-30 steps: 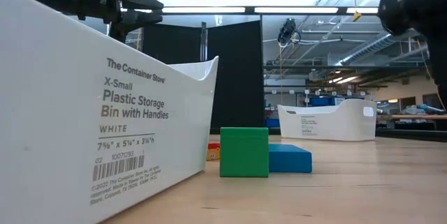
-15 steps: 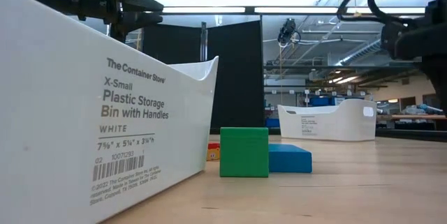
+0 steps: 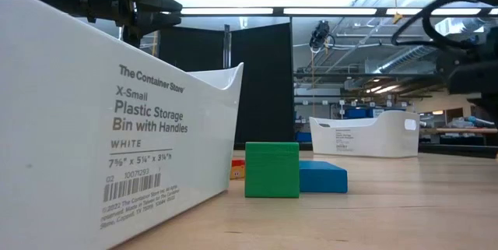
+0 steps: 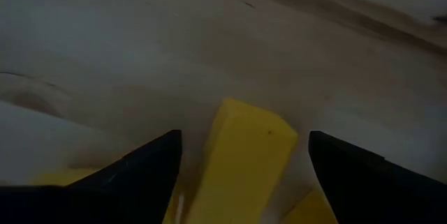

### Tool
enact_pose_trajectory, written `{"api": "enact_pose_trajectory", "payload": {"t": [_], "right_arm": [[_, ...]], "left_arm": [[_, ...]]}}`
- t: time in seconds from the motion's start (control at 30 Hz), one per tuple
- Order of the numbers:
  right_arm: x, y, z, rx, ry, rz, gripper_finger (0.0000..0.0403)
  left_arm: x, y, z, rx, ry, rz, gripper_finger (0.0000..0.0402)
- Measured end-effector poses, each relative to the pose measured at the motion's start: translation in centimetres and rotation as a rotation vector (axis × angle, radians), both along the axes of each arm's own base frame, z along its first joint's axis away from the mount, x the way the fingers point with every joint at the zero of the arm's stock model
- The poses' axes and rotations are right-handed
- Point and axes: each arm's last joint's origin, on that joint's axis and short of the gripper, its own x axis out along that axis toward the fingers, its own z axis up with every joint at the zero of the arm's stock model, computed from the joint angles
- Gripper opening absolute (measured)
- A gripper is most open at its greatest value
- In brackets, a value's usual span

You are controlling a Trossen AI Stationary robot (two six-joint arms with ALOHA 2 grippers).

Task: Sort blocks by size
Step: Put the yellow rectangle block into the top white bin

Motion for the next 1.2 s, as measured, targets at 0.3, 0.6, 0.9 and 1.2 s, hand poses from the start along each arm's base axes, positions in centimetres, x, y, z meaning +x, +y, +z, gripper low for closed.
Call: {"api": "enact_pose_trajectory", "payload": {"t": [0.3, 0.6, 0.9, 1.2], "right_arm": [[-0.5, 0.2, -0.7, -0.022, -0.046, -0.039, 0.0256], [-0.6, 0.0, -0.7, -0.096, -0.068, -0.019, 0.0143], [-0.4, -0.6, 3.0, -0.283, -0.247, 0.064, 0.0143], [1.9, -0.5, 9.2, -0.602, -0.689, 0.472, 0.0143]], "left_arm": [[0.0, 0.0, 0.3, 0.001, -0.025, 0.000, 0.0152], [0.0, 0.0, 0.3, -0.004, -0.027, 0.000, 0.0152], [0.0, 0.0, 0.2, -0.007, -0.027, 0.000, 0.0152], [0.0, 0.1, 0.2, -0.025, -0.033, 0.010, 0.0152]]}}
